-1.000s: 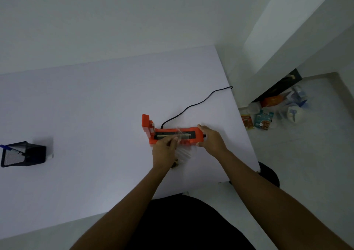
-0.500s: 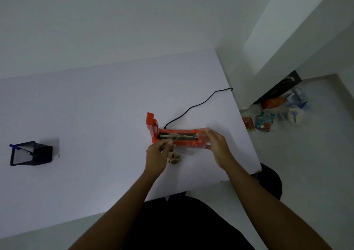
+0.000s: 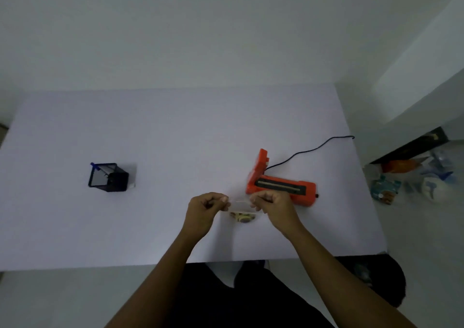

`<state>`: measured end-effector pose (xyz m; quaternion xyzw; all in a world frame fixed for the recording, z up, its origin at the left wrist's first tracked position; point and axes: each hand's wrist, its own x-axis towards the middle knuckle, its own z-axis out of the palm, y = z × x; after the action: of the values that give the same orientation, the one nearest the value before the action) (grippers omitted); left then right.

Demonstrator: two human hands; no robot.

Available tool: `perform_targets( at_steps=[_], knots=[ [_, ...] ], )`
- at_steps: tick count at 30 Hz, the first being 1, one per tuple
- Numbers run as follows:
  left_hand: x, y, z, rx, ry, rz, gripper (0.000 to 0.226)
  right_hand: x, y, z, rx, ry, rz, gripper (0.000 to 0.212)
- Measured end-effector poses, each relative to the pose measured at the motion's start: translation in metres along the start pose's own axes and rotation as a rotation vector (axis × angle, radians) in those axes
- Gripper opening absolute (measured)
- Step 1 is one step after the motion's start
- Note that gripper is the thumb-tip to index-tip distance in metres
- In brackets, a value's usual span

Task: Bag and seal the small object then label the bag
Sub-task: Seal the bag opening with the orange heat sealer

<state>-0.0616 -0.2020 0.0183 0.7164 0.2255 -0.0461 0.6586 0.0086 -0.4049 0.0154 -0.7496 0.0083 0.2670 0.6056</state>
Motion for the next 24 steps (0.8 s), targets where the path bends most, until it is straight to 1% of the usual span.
perform_targets(
  at_steps=[4, 8, 14, 16, 20, 24],
  knots=[
    [-0.009, -0.002, -0.059, 0.036, 0.002, 0.015, 0.009, 0.008, -0.022, 0.055, -0.005, -0.062, -0.037, 0.005],
    [-0.012, -0.007, -0.124, -0.007, 0.004, 0.029, 0.007, 0.014, -0.04, 0.107, 0.035, -0.114, -0.004, 0.003],
    [-0.002, -0.017, -0.205, 0.007, -0.162, 0.011, 0.008, 0.017, -0.056, 0.169, -0.034, -0.195, 0.058, 0.006],
    [0.004, -0.02, -0.221, 0.029, -0.229, -0.004, 0.008, 0.017, -0.061, 0.18, -0.081, -0.215, 0.06, 0.007],
    [0.023, -0.017, -0.24, 0.064, -0.364, 0.025, 0.01, 0.021, -0.07, 0.192, -0.126, -0.239, 0.1, 0.01],
    [0.052, -0.015, -0.238, 0.11, -0.387, 0.011, 0.012, 0.044, -0.077, 0.188, -0.122, -0.2, 0.189, 0.013]
  ],
)
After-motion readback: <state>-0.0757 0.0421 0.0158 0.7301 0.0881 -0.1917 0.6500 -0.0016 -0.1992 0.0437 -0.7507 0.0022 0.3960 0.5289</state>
